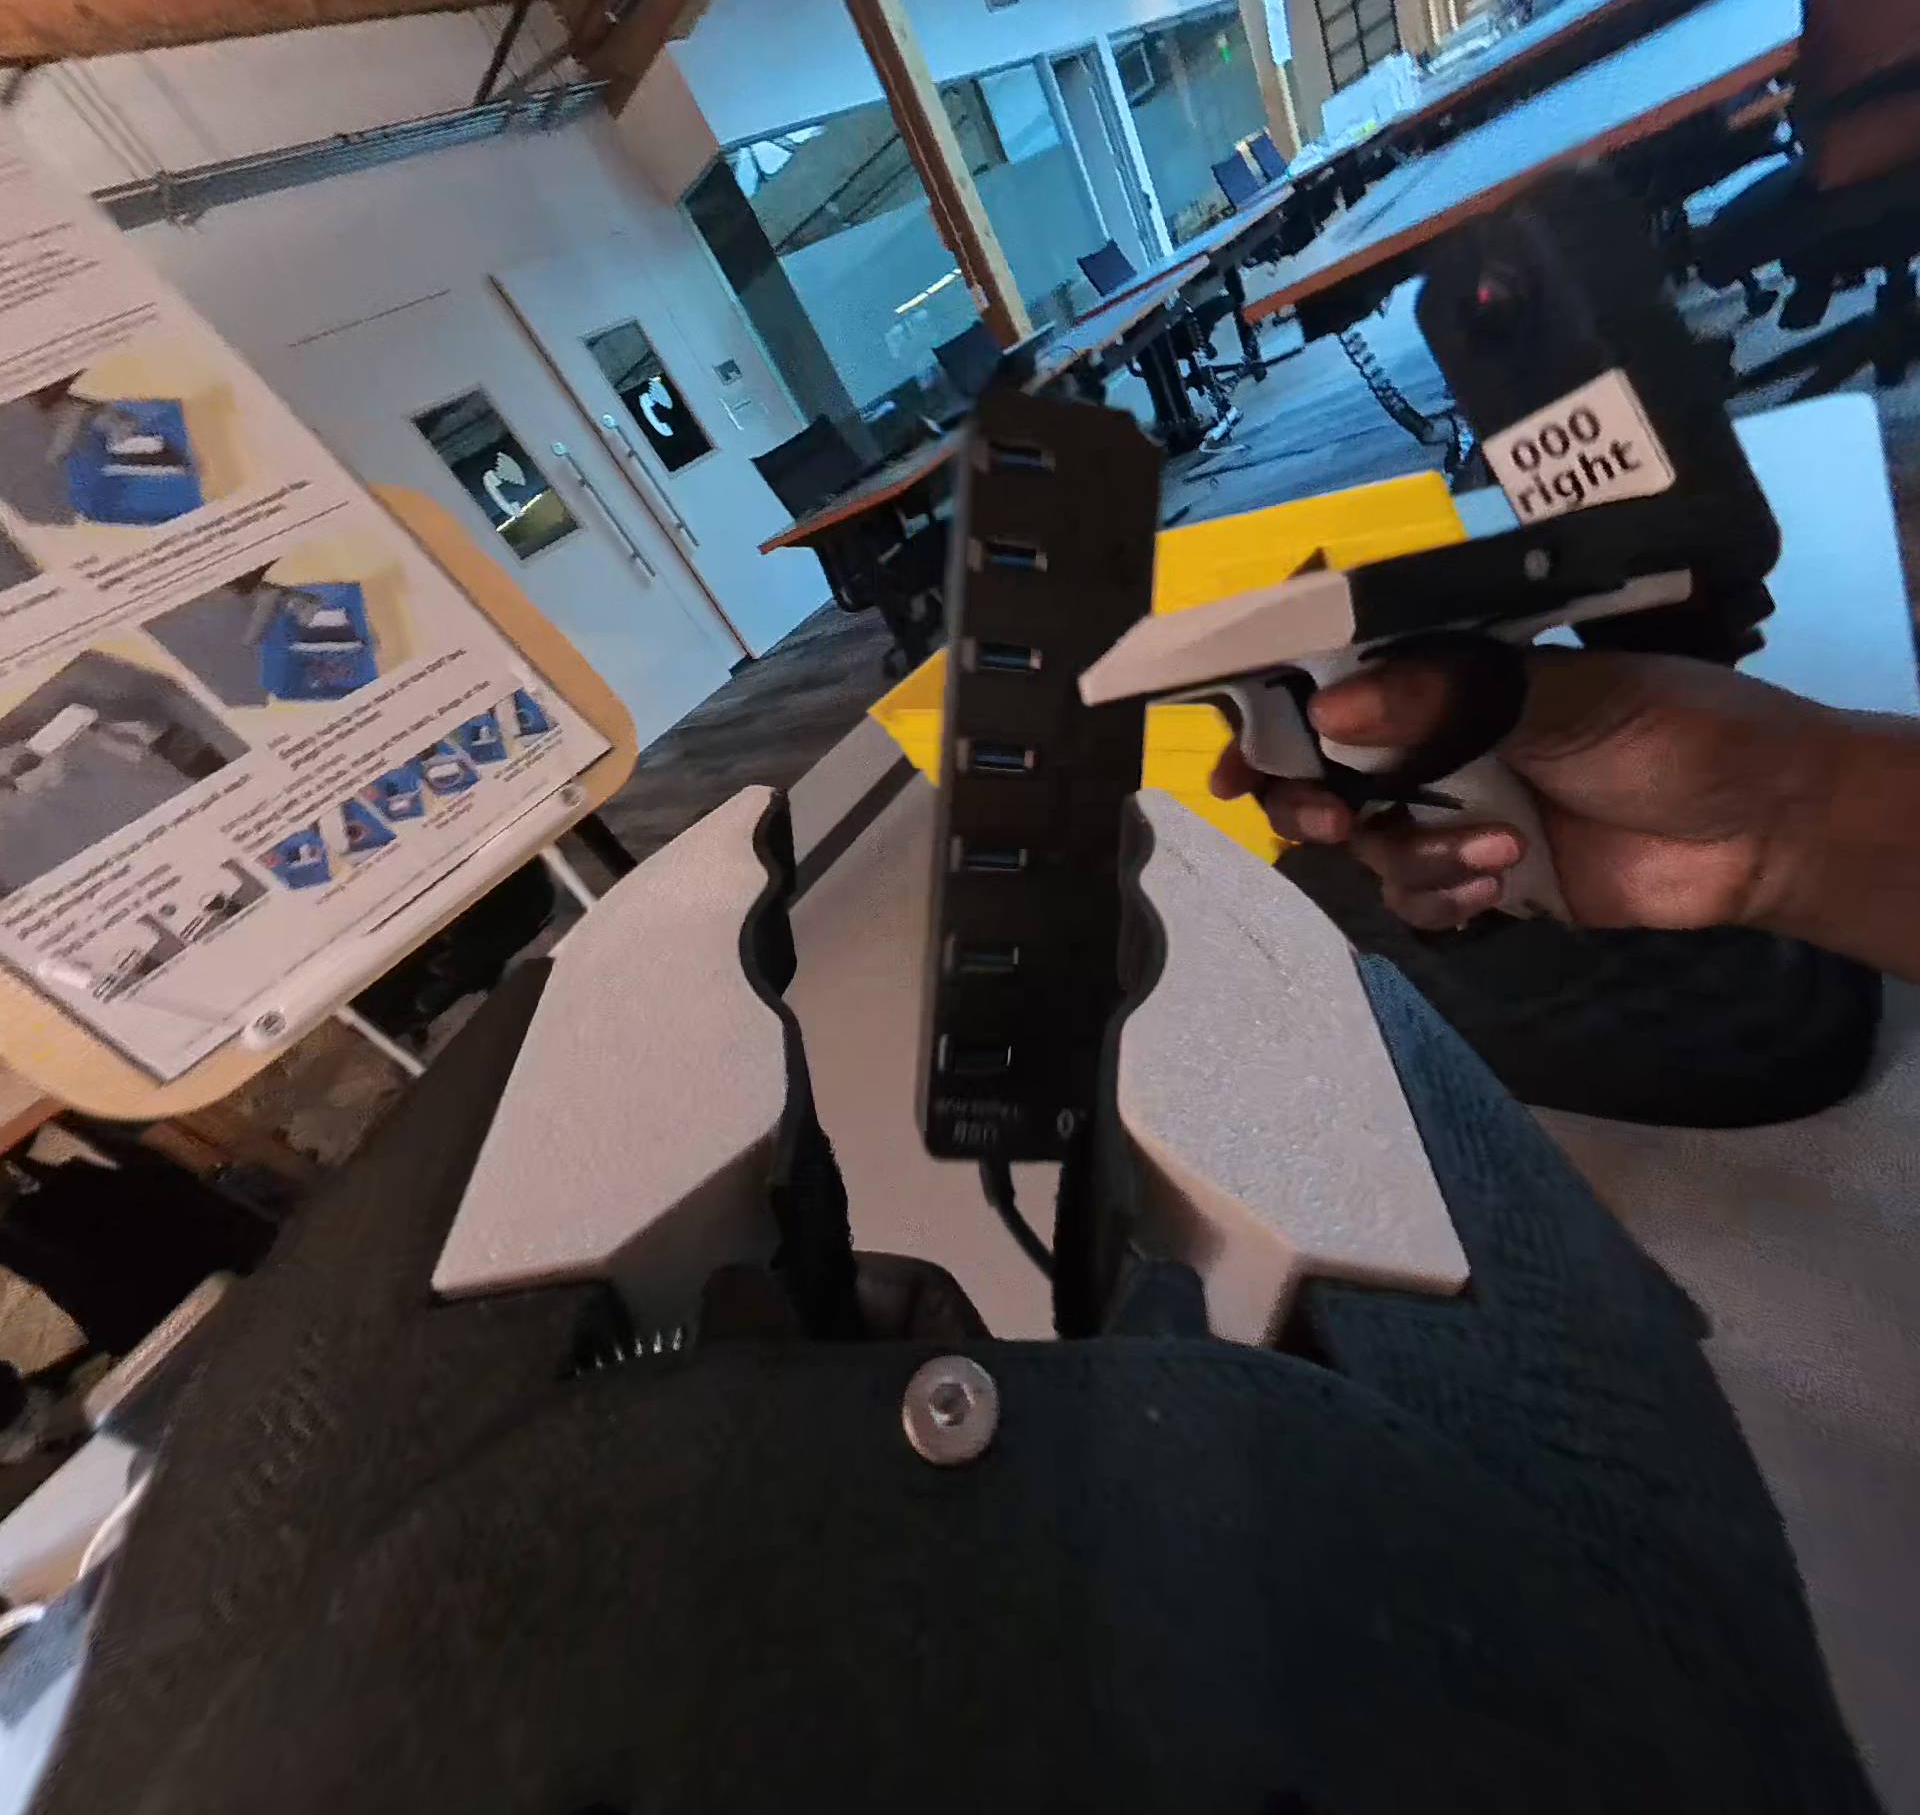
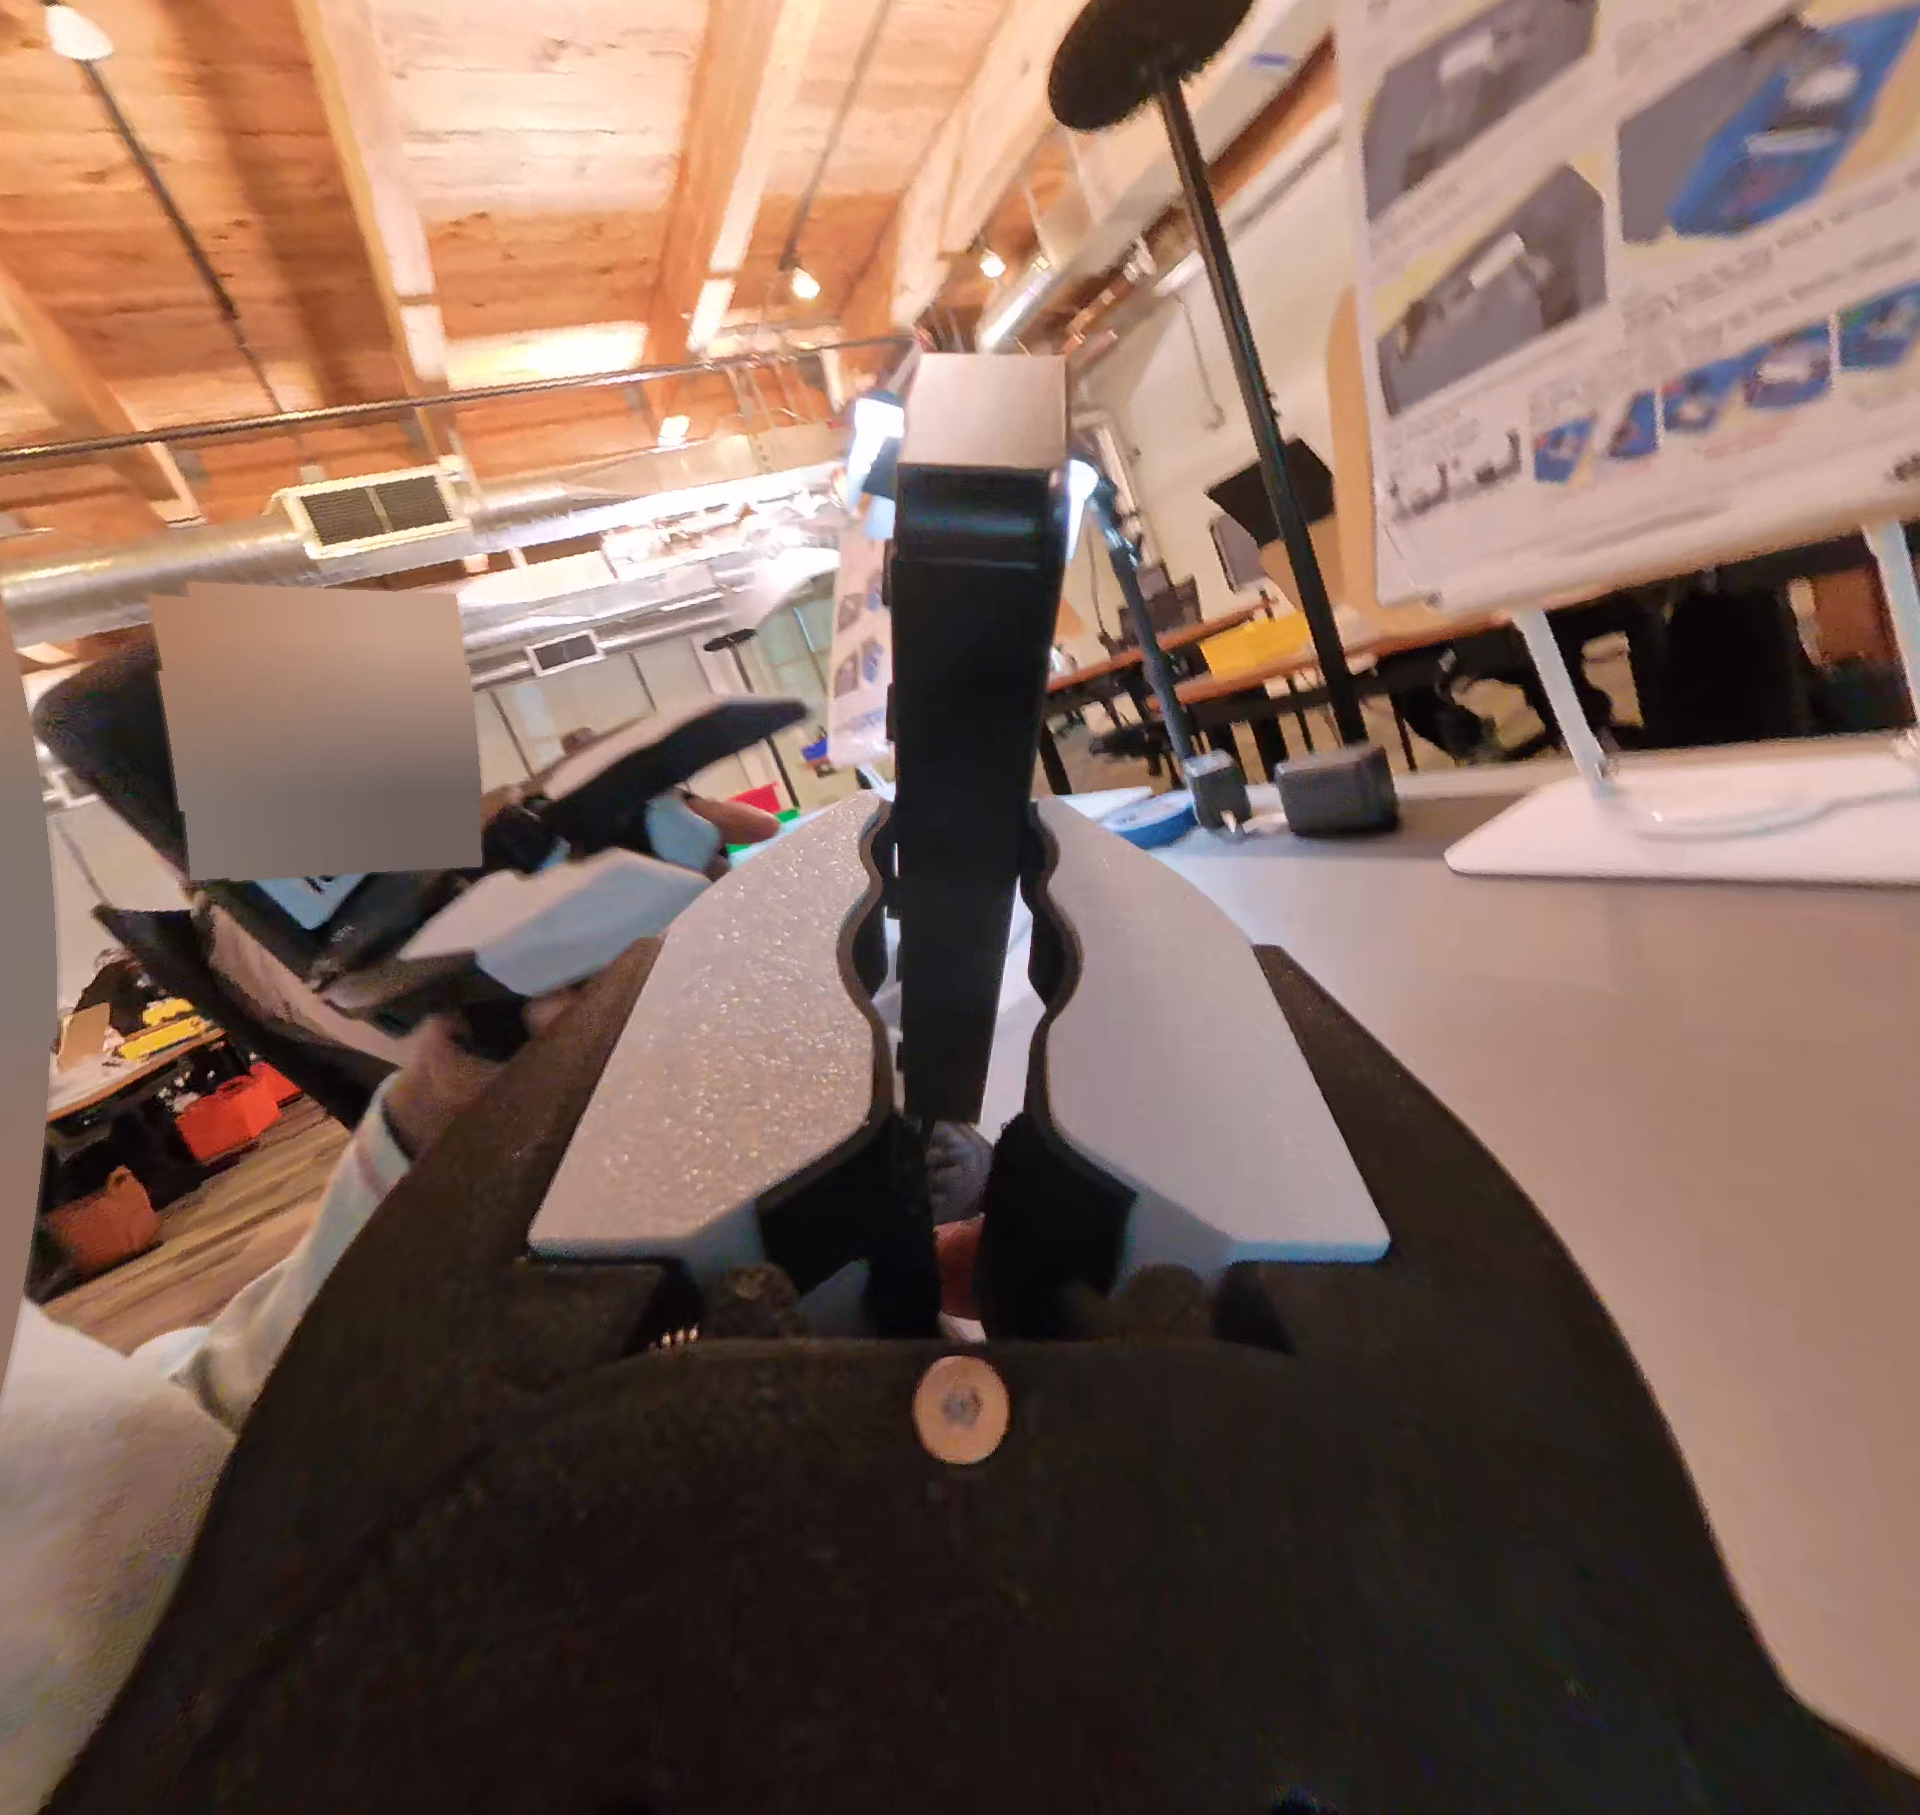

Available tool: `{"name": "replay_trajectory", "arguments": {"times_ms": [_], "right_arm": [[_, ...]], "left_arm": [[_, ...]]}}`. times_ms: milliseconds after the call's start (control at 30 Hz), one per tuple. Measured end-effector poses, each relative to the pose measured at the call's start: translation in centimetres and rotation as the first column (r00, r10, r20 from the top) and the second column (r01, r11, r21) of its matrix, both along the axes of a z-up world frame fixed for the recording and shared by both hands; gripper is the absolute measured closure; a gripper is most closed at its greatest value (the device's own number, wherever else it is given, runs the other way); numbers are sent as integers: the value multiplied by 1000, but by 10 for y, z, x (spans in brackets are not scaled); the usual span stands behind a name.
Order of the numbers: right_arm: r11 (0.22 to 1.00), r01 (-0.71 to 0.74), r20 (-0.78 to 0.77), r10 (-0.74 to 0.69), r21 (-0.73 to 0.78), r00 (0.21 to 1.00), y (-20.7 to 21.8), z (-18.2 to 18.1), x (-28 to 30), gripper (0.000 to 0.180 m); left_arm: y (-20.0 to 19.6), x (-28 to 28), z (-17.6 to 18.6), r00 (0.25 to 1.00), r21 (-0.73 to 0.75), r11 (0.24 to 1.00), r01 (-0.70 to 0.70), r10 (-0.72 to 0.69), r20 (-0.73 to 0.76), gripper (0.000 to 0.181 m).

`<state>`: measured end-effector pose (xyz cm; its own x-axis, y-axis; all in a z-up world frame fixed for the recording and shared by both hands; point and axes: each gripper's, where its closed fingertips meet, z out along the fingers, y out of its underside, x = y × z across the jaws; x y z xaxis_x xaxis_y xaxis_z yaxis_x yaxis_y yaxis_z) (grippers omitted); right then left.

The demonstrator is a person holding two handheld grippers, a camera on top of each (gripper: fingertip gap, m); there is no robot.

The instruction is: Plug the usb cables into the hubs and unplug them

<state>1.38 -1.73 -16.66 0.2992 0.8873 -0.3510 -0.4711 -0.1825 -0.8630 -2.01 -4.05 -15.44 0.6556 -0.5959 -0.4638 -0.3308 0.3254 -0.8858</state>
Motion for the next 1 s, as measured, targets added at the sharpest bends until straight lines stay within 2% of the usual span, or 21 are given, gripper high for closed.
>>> {"name": "replay_trajectory", "arguments": {"times_ms": [33,133,267,367,433,567,767,867,1000], "right_arm": [[999,11,14,-10,-42,1000,6,-8,-1,157],[984,42,33,-37,-171,999,22,-32,-4,157],[946,1,8,2,-325,1000,36,-55,-10,157],[917,-25,44,46,-398,998,51,-67,-14,157],[897,-61,132,131,-438,983,60,-76,-23,156],[857,-96,334,297,-506,895,72,-103,-46,157],[730,-205,293,491,-652,820,93,-110,-59,157],[719,-167,310,482,-675,819,105,-118,-63,154],[746,-87,356,412,-660,839,119,-130,-66,150]], "left_arm": [[0,-11,3,1000,-7,1000,-10,10,28,121],[-3,-50,14,991,-25,998,-56,59,123,121],[-9,-97,34,960,4,992,-125,120,255,126],[-13,-120,43,947,26,985,-173,159,280,128],[-15,-129,45,945,32,981,-192,176,277,128],[-19,-137,48,944,47,979,-200,180,277,129],[-22,-145,51,941,65,971,-231,206,269,133],[-22,-147,51,939,68,970,-235,209,273,133],[-22,-148,51,939,65,970,-236,210,273,133]]}}
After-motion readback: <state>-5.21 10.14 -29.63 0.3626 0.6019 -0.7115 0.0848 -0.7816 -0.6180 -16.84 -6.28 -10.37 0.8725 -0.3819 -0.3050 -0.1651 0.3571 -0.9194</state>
